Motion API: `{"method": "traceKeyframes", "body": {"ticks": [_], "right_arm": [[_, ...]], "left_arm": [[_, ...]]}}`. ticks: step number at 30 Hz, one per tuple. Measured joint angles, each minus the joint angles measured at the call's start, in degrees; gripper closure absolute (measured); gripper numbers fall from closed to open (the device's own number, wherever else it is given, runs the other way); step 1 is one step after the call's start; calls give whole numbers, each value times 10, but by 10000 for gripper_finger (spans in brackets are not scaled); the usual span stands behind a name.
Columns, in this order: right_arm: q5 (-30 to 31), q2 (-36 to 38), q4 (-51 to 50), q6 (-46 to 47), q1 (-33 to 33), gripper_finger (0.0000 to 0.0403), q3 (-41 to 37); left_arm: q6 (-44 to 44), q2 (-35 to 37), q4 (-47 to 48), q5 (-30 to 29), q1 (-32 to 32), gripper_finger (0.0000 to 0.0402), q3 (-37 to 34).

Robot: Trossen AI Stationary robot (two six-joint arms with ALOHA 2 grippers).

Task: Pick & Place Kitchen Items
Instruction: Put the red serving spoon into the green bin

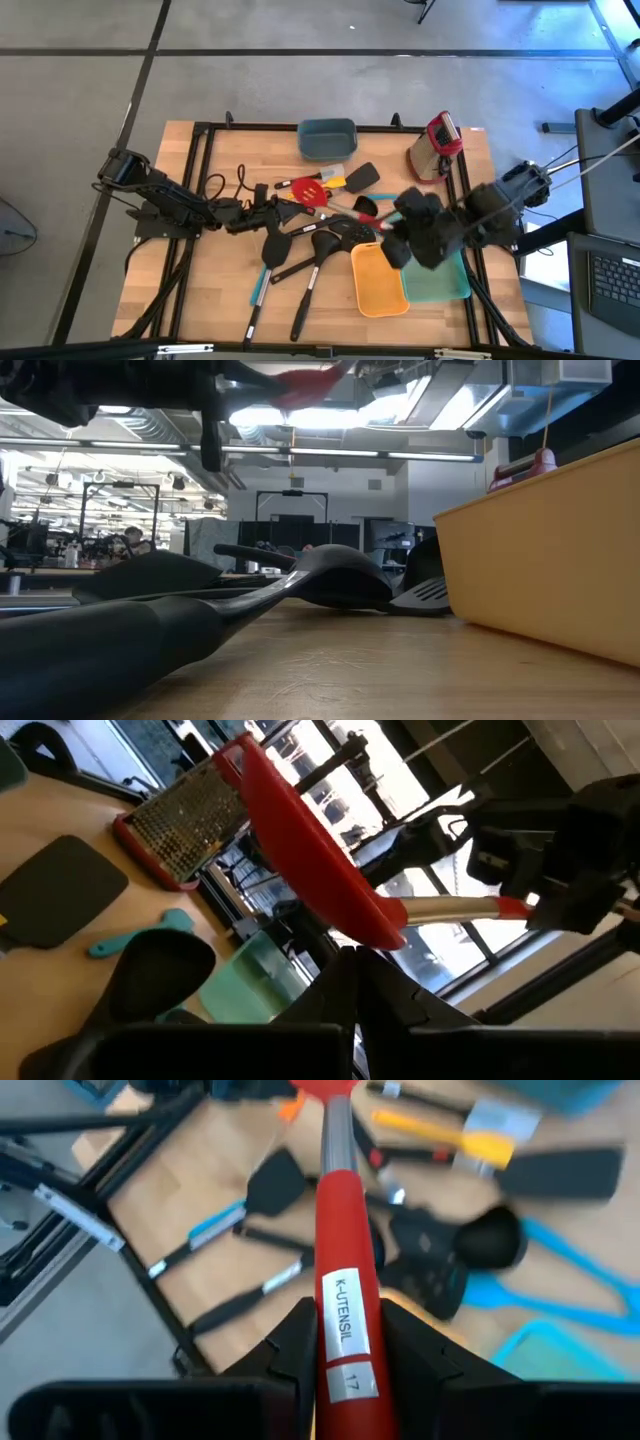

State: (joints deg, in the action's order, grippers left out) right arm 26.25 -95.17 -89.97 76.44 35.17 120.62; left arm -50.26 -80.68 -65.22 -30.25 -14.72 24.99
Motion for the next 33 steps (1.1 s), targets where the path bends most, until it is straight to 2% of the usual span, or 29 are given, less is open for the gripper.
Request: {"method": "traceKeyframes", "body": {"ticks": [6,12,17,23,27,33], "right_arm": [[-17,0,-1,128,88,321,-39],[-80,0,-1,264,181,321,-92],[-104,0,-1,403,268,322,-152],[-115,-1,-1,533,343,322,-208],[-139,-1,1,549,369,322,-223],[-140,-1,0,556,384,322,-224]], "left_arm": [[0,0,2,0,-27,400,0],[-6,0,7,-15,-56,400,0],[-9,0,7,-72,-82,400,0],[-11,0,3,-163,-119,400,0],[-8,0,3,-195,-144,400,0],[-1,0,4,-244,-184,400,0]]}}
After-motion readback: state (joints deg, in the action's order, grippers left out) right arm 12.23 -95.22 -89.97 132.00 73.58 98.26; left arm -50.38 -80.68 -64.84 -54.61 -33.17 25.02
